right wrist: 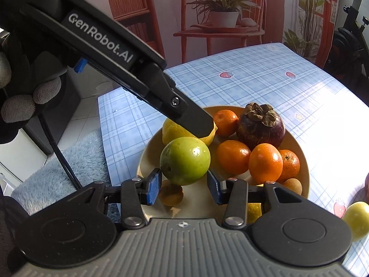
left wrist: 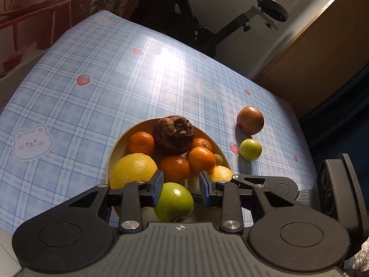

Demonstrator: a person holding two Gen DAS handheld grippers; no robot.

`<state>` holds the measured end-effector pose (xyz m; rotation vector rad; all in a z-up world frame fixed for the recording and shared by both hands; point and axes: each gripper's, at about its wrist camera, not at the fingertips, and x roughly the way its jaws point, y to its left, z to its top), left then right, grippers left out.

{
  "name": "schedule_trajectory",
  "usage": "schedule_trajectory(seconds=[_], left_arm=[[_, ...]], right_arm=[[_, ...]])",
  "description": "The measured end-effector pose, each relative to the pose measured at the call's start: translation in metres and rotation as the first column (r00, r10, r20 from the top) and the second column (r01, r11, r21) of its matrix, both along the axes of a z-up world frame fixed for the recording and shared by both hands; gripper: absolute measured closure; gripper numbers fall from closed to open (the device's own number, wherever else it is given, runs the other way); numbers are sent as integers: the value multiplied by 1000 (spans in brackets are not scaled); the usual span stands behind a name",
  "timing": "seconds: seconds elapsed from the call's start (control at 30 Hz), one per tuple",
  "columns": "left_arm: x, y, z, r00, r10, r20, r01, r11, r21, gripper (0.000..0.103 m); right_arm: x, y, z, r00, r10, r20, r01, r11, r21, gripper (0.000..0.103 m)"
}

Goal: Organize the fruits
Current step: 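Carry the green apple onto the plate and open the left tool, then move the left tool to the yellow-green apple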

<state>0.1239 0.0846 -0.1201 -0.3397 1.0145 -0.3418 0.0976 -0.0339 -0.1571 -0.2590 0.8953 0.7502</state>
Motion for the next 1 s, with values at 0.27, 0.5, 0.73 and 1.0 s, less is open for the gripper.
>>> schedule_trajectory(seconds=[0.27, 0.5, 0.73, 1.0], left_arm=[[1, -5, 4, 1000, -1, 12, 1, 1000, 16, 68], [5, -8, 8, 999, 15, 29, -16, 1000, 26, 68], [16, -22, 17, 997, 13, 71, -16, 998, 53, 68], [35, -61, 23, 994, -42, 103, 32, 995, 98, 68]], right_arm=[[-3, -2, 1, 1000, 17, -11, -16, 999, 40, 56], [-8, -23, 17, 995, -71, 68, 65, 994, 85, 56], [-12, -66, 38, 958, -229, 174, 202, 966, 161, 56], [-14, -123, 43, 887, -399, 233, 356, 912, 204, 56]])
